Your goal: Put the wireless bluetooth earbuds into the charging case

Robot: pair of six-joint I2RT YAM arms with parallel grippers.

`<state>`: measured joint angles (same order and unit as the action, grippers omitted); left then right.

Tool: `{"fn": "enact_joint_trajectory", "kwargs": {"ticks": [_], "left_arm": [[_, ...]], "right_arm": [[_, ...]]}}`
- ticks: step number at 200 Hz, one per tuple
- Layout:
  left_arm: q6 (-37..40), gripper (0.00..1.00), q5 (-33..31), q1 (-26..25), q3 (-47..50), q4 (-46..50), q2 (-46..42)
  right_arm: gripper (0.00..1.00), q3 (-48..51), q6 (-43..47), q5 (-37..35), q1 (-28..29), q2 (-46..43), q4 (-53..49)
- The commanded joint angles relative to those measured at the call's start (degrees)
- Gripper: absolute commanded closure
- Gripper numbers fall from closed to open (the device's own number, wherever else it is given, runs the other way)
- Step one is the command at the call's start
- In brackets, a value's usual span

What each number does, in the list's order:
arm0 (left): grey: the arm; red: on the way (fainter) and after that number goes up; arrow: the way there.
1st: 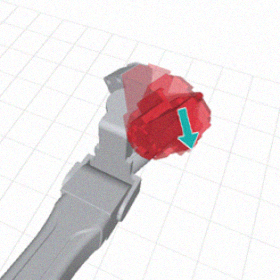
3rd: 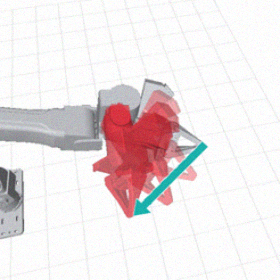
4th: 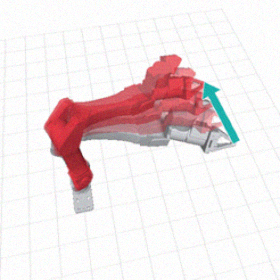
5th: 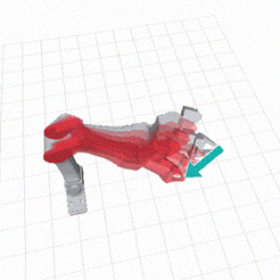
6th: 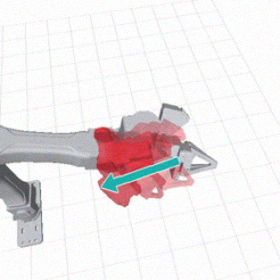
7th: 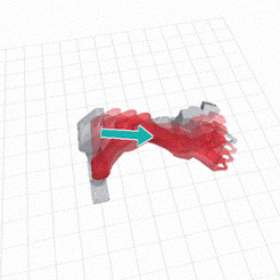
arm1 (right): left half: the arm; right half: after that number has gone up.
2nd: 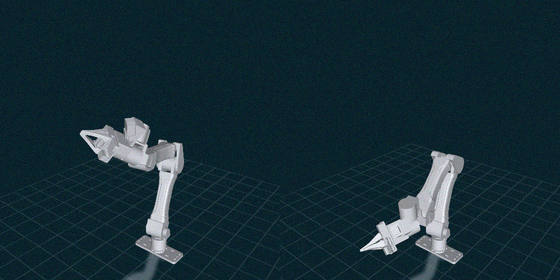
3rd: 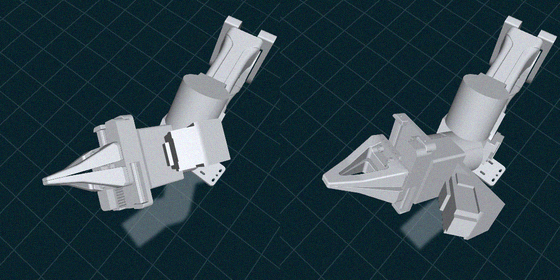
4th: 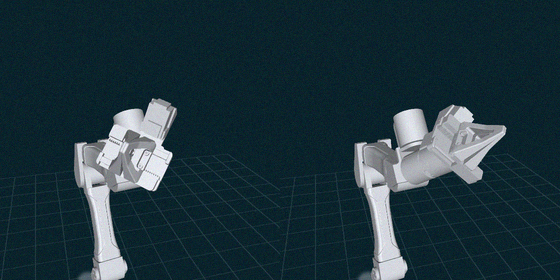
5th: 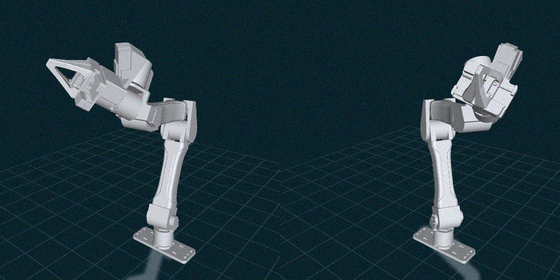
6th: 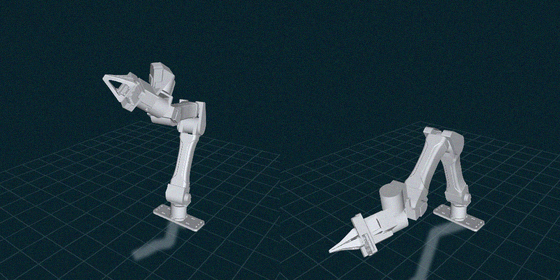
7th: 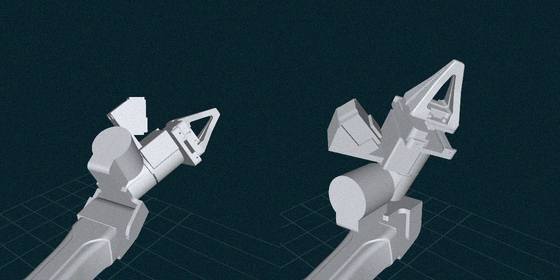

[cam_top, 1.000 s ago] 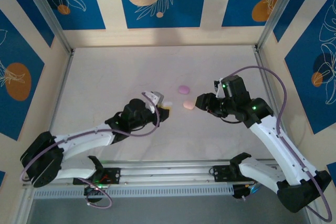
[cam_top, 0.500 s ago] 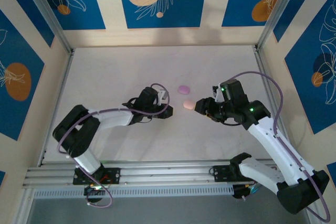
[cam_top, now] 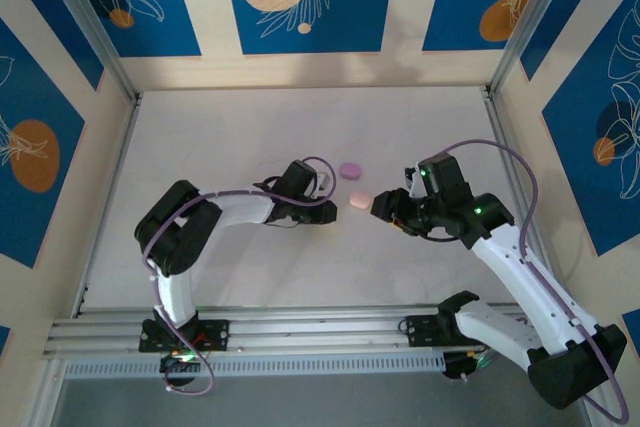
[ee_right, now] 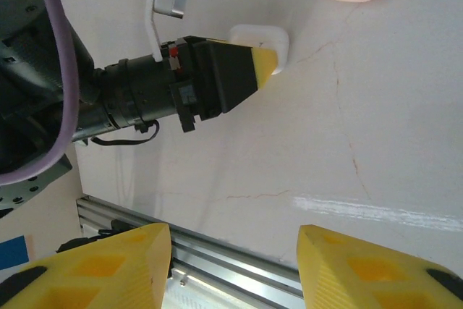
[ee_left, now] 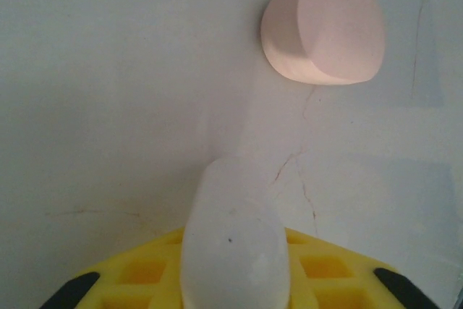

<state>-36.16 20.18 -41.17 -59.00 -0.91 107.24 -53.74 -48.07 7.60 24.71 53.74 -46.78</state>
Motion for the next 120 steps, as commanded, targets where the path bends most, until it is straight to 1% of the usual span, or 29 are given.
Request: {"fn": "enact_joint_trajectory", "kwargs": {"ticks": [1,11,20,38,51,63,67,72,78,88,104,120], "left_arm": [[-0.1,0.71,-2.0,1.0,-0.7,3.2,0.0],[0.0,0.67,-2.7,1.4,-0.3,3.8,-0.3],[0.3,0.61,-3.5,1.8,0.0,4.6,-0.8],[1.4,0.54,-5.8,2.2,0.4,6.6,-2.1],[2.5,0.53,-8.0,2.6,0.6,8.4,-3.5],[3.4,0.49,-10.3,2.7,1.1,10.1,-5.1],[3.7,0.47,-11.1,2.8,1.3,10.5,-5.7],[3.9,0.41,-11.8,3.0,1.6,11.0,-6.5],[4.4,0.40,-12.6,3.0,2.1,11.4,-7.6],[5.1,0.40,-14.0,3.3,3.1,11.9,-9.5],[6.3,0.39,-17.5,3.5,5.4,12.1,-13.8],[8.0,0.35,-22.4,3.8,8.6,11.5,-19.8]], "right_arm": [[0.50,0.6,0.2,-0.3,-0.4,-0.8,-1.1],[0.50,0.7,0.2,-0.4,-0.5,-0.8,-1.1],[0.50,0.8,0.2,-0.4,-0.6,-0.8,-1.0],[0.50,0.8,0.4,-0.4,-0.9,-0.8,-1.0],[0.50,0.6,0.6,-0.5,-1.0,-0.8,-1.2],[0.50,0.5,1.0,-0.9,-1.2,-0.8,-1.4],[0.50,0.4,1.2,-1.2,-1.3,-0.8,-1.4],[0.50,0.3,1.6,-1.8,-1.4,-0.8,-1.5],[0.50,0.1,2.0,-2.7,-1.6,-0.8,-1.9],[0.50,-0.6,3.0,-5.4,-1.9,-0.9,-2.4],[0.48,-1.3,4.7,-13.4,-2.1,-1.5,-3.1],[0.42,-0.3,8.6,-20.8,-2.3,-3.0,-0.6]]}}
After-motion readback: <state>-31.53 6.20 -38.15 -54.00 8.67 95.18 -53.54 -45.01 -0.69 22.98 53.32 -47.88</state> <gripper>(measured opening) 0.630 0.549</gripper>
